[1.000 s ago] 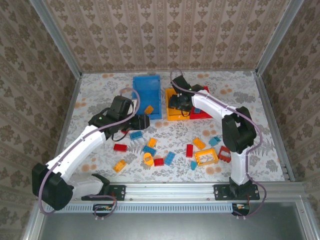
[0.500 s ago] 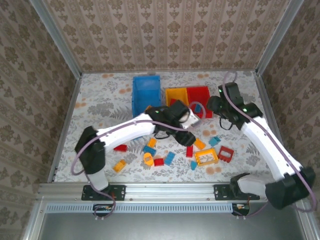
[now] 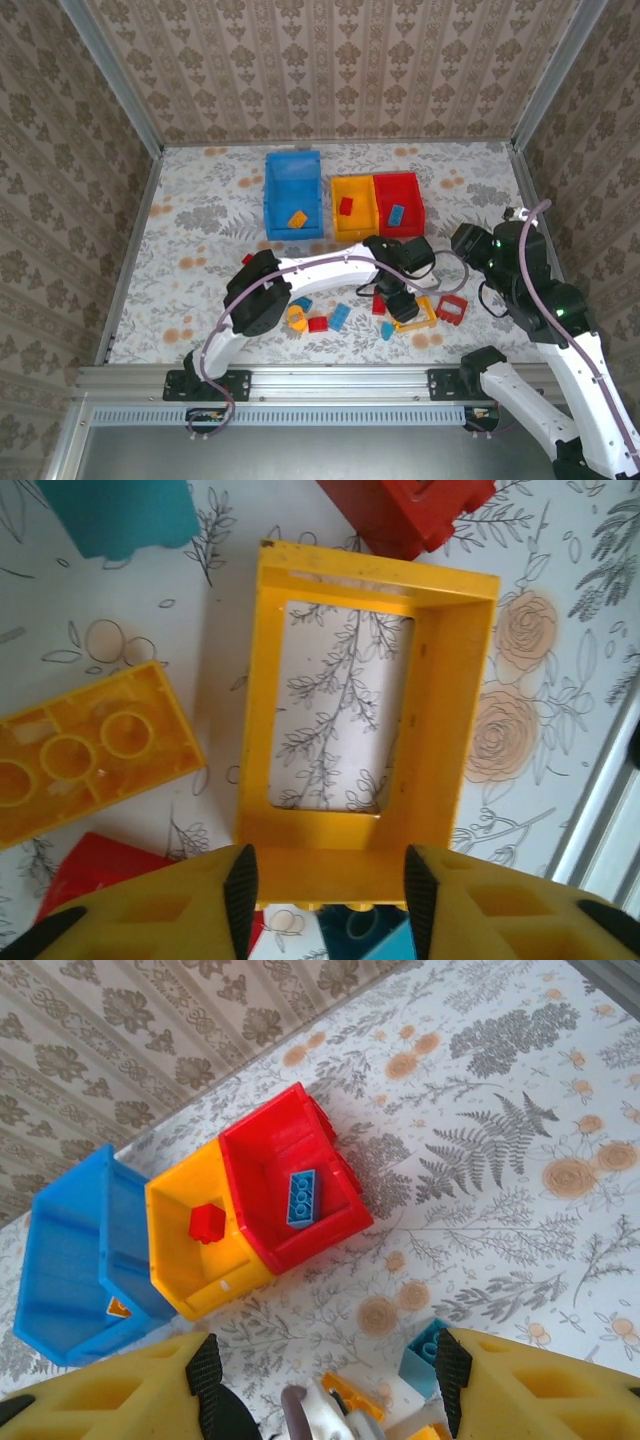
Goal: Sort the legos into containers by color
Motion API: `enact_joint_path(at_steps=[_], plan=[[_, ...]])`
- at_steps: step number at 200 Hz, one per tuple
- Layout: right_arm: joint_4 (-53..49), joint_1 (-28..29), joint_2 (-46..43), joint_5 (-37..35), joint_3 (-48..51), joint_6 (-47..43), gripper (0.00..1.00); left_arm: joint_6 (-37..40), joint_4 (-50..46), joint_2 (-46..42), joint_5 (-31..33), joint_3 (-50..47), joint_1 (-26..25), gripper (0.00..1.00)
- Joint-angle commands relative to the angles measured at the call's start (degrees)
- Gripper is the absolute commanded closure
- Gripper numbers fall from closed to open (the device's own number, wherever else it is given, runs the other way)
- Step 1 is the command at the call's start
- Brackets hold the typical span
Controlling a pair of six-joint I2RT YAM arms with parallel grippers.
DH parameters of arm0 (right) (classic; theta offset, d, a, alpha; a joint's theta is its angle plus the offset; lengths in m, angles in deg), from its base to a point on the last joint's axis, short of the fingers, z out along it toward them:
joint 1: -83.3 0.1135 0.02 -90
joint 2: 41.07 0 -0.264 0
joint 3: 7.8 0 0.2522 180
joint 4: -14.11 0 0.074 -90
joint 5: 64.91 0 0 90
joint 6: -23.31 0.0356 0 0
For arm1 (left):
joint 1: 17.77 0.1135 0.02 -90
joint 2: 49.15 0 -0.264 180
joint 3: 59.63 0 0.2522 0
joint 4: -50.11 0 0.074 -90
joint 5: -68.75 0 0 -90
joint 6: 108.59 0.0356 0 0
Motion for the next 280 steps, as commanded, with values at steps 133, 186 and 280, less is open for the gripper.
enact_joint_path(at_steps=[133, 186, 280], plan=[[-0.9, 0.2, 2.0, 2.8, 0.5, 1.1, 0.39, 1.1, -3.8, 8.3, 7.2, 7.4, -0.5, 0.72], [-0.3, 0.2, 2.5, 3.0, 0.7, 1.1, 0.43, 0.7, -2.1, 6.8, 7.8, 6.2, -0.6, 0.95], [1.8, 0.2, 5.3, 2.9, -2.5, -1.4, 0.43, -6.5, 2.1, -8.0, 13.8, -0.2, 2.5, 1.00]])
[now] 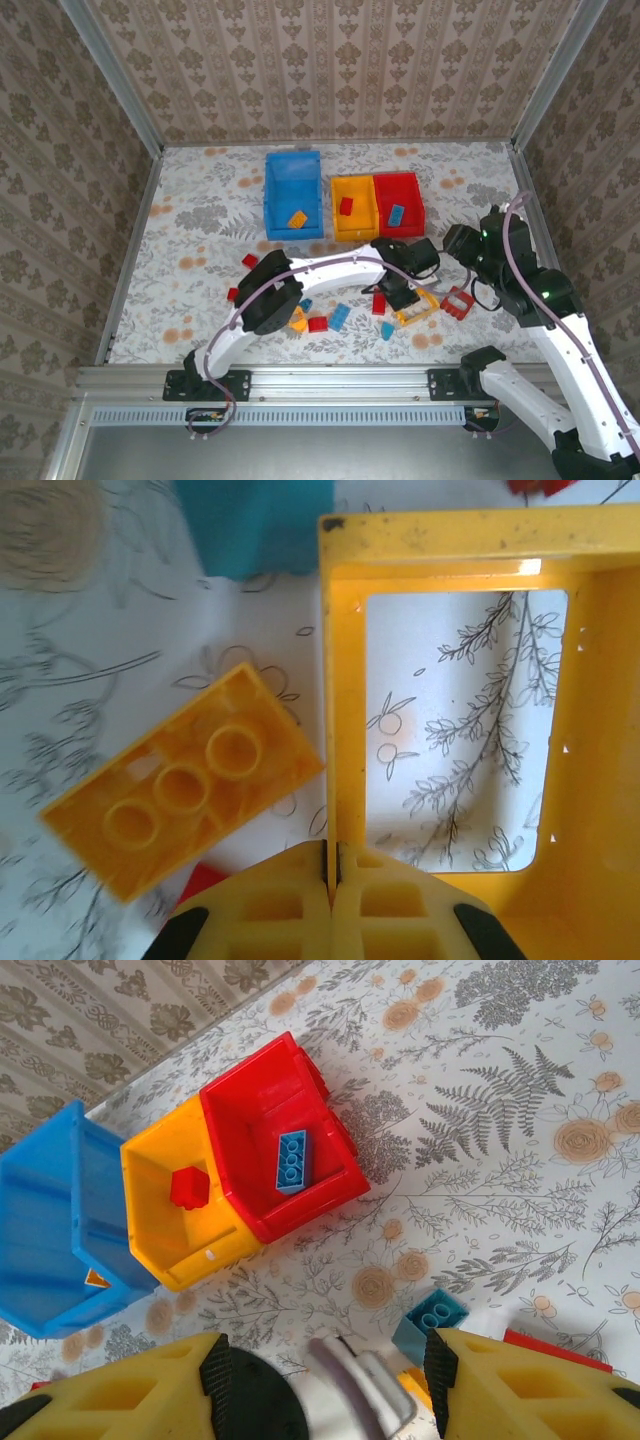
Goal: Sort the legos into containers by color
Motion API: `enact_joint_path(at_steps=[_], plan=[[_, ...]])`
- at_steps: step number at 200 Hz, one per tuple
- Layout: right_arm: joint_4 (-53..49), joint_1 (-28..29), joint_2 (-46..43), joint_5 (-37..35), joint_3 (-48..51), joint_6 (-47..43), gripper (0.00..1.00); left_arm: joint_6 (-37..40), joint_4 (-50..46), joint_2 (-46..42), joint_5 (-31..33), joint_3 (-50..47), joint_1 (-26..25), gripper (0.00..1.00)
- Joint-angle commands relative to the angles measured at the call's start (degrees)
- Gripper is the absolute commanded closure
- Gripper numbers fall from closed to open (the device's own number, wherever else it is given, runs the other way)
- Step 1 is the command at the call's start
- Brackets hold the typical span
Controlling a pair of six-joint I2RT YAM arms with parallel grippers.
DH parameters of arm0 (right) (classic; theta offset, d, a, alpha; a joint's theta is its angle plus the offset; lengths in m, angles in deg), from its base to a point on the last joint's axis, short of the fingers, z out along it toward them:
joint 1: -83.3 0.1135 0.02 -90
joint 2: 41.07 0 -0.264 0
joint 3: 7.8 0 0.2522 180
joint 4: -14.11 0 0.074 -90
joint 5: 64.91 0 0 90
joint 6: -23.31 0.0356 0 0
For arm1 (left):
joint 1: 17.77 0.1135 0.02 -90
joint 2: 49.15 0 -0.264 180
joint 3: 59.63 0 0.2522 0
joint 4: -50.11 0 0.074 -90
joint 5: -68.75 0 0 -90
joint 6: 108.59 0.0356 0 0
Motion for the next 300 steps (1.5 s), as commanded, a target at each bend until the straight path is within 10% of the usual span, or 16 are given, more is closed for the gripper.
enact_joint_path(at_steps=[1, 74, 136, 205, 300], plan=[[1.6, 0.1, 0.6, 0.4, -2.8, -1.7, 0.43, -5.4, 1.5, -10.9, 3.5, -2.6, 2.5, 1.00], [13.4, 8.0, 14.8, 11.2, -10.0, -13.4, 0.42, -18.7, -3.2, -33.1, 12.9, -17.3, 22.8, 1.00], [21.5, 14.5, 34.7, 16.0, -19.4, -10.4, 0.41, -21.5, -10.2, -20.4, 15.4, -4.0, 39.9, 1.00], [18.2, 13.3, 41.7, 17.8, -23.8, -9.7, 0.41, -22.9, -18.0, 5.5, 16.2, 24.9, 42.9, 1.00], [18.1, 9.7, 40.4, 20.3, -20.0, -8.0, 0.40, -23.4, -12.7, 14.6, 9.7, 27.1, 44.8, 1.00]])
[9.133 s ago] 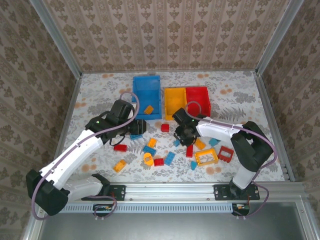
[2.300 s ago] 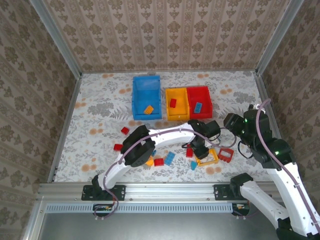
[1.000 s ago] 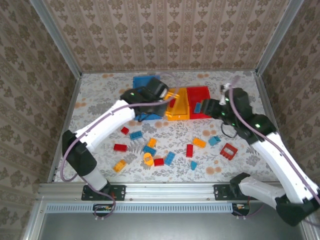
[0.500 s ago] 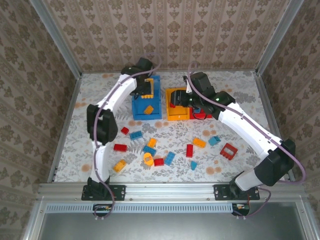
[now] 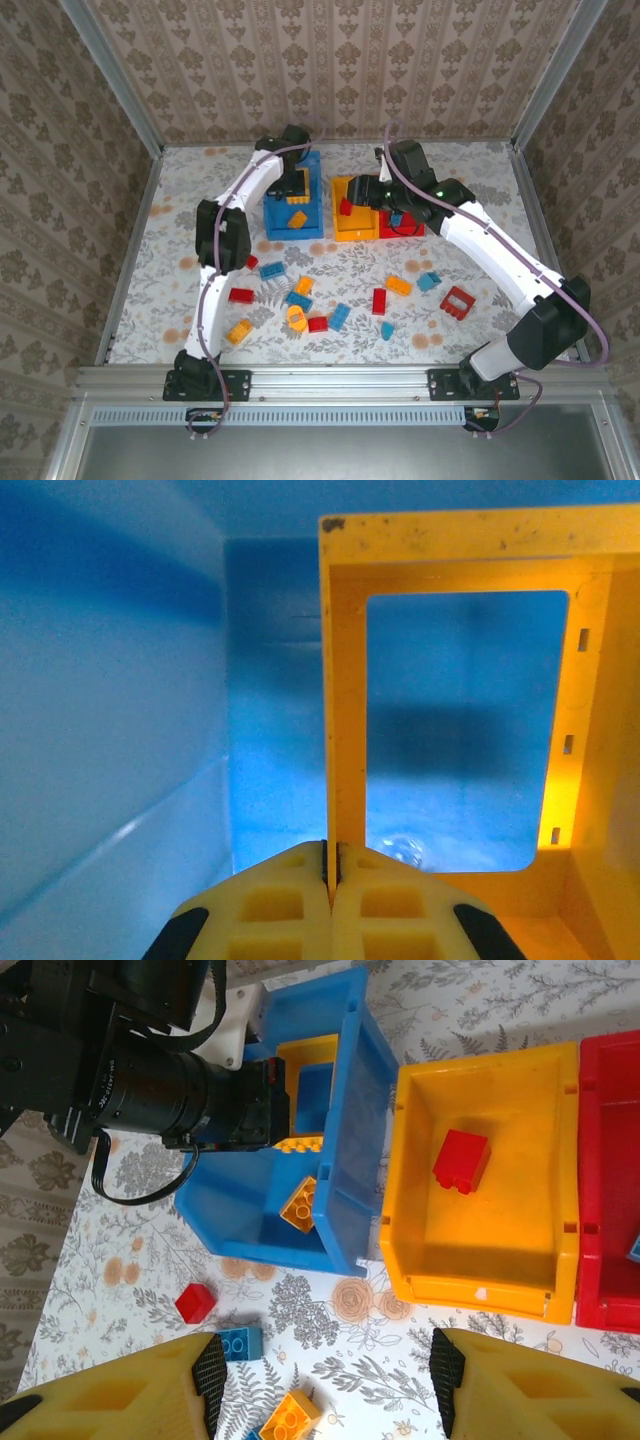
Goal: Sort the legos into containers by color
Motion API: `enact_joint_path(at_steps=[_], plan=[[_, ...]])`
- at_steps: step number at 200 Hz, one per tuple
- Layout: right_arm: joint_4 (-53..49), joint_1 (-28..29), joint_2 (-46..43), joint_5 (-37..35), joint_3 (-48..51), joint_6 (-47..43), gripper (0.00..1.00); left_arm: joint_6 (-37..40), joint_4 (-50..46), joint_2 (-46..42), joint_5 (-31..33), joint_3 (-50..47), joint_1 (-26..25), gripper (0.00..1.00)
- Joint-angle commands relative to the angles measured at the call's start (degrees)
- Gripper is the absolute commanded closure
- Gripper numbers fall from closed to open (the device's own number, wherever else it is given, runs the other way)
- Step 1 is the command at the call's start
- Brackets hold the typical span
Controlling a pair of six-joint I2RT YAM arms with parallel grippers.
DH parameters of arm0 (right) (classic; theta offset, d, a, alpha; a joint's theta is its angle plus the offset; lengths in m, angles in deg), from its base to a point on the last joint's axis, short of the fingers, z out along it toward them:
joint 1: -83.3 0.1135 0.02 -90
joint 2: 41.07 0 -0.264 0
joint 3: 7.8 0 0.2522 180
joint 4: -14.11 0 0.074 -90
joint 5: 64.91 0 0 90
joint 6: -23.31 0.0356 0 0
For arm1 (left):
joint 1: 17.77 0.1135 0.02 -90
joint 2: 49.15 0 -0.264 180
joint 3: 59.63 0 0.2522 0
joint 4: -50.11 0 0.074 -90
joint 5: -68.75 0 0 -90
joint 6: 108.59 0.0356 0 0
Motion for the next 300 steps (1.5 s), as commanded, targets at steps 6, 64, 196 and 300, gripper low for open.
enact_joint_path(at_steps=[6, 64, 196, 300], plan=[[-0.9, -1.2, -1.0, 1.9, 2.0, 1.5, 0.40, -1.2, 0.5, 2.4, -2.4, 2.4, 0.3, 1.00], [-2.1, -5.4, -5.1, 2.1, 8.5, 4.9, 0.40, 0.1, 2.1, 2.7, -5.1, 2.3, -0.7, 0.93], [-26.9, -24.4, -18.0, -10.3, 29.7, 22.2, 0.50, -3.6, 7.2, -19.2, -1.6, -15.4, -7.0, 0.43], [-24.0, -31.1, -21.1, -10.7, 45.8, 21.0, 0.59, -1.1, 17.5, -40.7, -9.7, -41.6, -18.1, 0.47]])
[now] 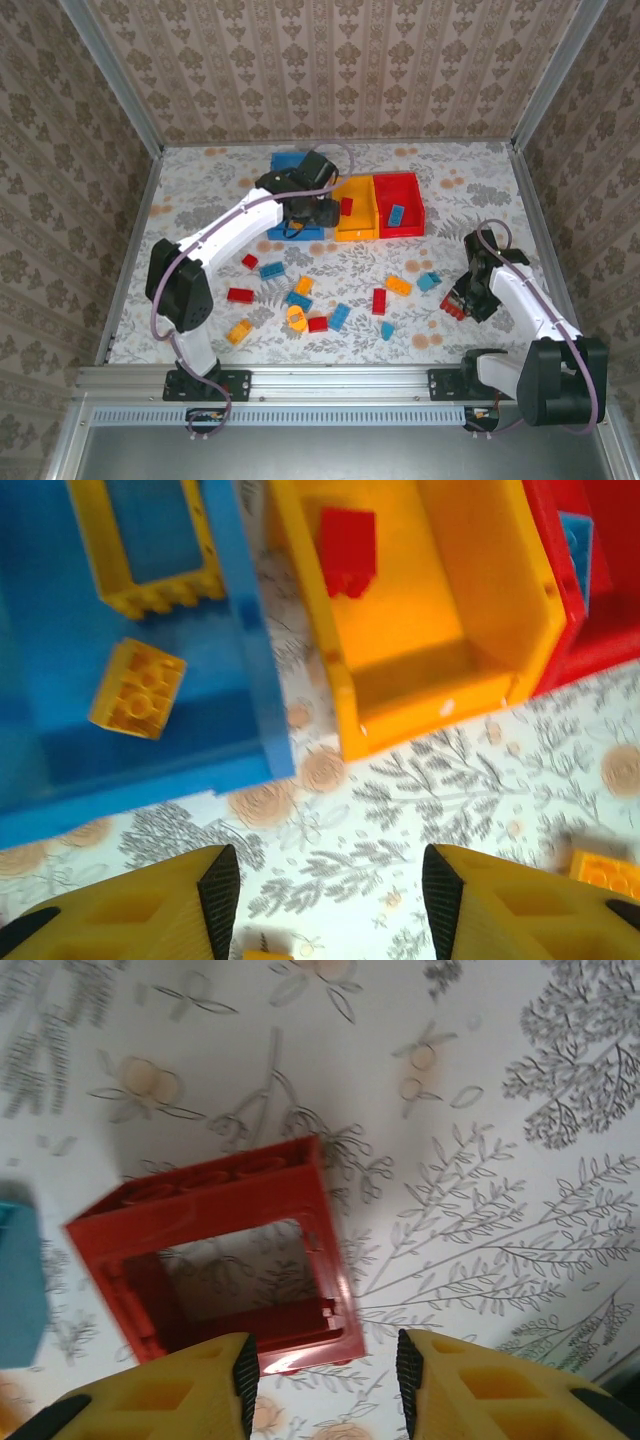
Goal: Sort the legos into containers by color
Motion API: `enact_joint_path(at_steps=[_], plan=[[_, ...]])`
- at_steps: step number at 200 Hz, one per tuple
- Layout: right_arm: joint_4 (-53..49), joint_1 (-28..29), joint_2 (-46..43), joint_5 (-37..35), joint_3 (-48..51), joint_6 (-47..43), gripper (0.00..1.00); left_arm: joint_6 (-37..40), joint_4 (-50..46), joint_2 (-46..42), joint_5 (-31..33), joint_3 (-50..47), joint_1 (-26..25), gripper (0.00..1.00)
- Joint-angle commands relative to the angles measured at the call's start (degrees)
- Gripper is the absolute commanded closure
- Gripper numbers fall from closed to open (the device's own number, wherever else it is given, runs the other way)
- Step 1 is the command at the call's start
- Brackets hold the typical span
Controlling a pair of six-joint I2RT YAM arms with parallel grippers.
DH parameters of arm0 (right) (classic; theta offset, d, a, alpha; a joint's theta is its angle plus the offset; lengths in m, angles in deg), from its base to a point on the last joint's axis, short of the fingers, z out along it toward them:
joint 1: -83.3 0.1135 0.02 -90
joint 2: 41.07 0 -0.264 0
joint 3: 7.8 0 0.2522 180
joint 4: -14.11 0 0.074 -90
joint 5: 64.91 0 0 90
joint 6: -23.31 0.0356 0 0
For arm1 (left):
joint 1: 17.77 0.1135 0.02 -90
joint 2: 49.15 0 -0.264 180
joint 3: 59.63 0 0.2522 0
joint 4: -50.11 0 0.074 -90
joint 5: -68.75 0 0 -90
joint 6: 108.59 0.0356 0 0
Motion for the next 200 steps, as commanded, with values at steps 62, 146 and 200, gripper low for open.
enact_joint_path(at_steps=[62, 146, 200], plan=[[8.8, -1.8, 1.4, -0.2, 4.5, -4.0, 0.73, 1.6, 3.2, -2.7, -5.0, -1.9, -1.0, 0.48], [7.2, -1.8, -3.9, -2.0, 0.7, -8.4, 0.67, 2.0, 3.4, -3.5, -5.4, -1.8, -1.1, 0.50], [7.7, -2.6, -2.0, -1.0, -0.3, -12.0, 0.60, 4.6, 13.7, -9.3, -17.3, -8.9, -2.3, 0.46]])
